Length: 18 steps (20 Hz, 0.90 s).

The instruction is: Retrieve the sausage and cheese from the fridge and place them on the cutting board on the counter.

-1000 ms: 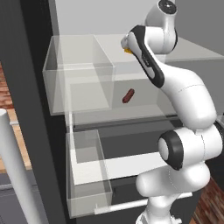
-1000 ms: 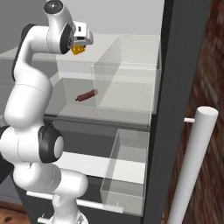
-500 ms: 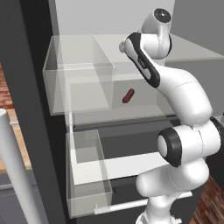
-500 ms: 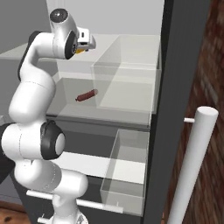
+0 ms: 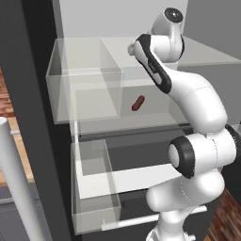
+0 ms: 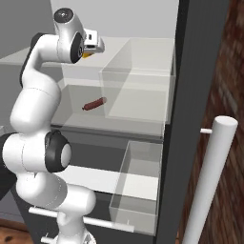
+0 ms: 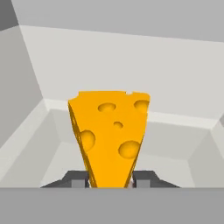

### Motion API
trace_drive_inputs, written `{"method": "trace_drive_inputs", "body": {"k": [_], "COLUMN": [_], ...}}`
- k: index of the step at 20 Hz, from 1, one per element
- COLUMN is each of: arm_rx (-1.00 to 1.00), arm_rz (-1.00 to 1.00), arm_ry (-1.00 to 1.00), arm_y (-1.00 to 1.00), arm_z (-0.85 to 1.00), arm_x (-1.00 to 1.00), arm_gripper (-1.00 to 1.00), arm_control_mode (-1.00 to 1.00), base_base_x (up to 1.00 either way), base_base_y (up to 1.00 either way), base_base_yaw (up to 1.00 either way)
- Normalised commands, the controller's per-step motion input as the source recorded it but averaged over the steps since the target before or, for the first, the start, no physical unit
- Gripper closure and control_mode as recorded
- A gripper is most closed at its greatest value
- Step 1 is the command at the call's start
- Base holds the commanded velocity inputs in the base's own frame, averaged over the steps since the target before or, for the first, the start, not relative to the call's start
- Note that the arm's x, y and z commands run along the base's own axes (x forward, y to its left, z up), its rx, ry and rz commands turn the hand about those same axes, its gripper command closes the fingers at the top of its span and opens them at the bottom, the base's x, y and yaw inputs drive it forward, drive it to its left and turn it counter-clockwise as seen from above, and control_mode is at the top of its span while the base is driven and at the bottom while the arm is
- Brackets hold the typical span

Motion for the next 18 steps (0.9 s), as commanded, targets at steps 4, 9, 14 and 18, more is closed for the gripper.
{"method": "trace_drive_inputs", "body": {"k": [4,9,14,18], "arm_rx": [0.02,0.07,0.03,0.00], "arm_rz": [0.00,0.00,0.00,0.00], "arm_ry": [-0.11,-0.12,-0.19,-0.09], "arm_y": [-0.01,-0.28,-0.37,-0.23], "arm_z": [-0.24,-0.08,0.07,0.20], "arm_x": [-0.69,-1.00,-1.00,-1.00], "arm_gripper": [1.00,1.00,1.00,1.00], "arm_control_mode": [-1.00,-1.00,-1.00,-1.00], "base_base_x": [0.00,0.00,0.00,0.00], "base_base_y": [0.00,0.00,0.00,0.00], "base_base_yaw": [0.00,0.00,0.00,0.00]}}
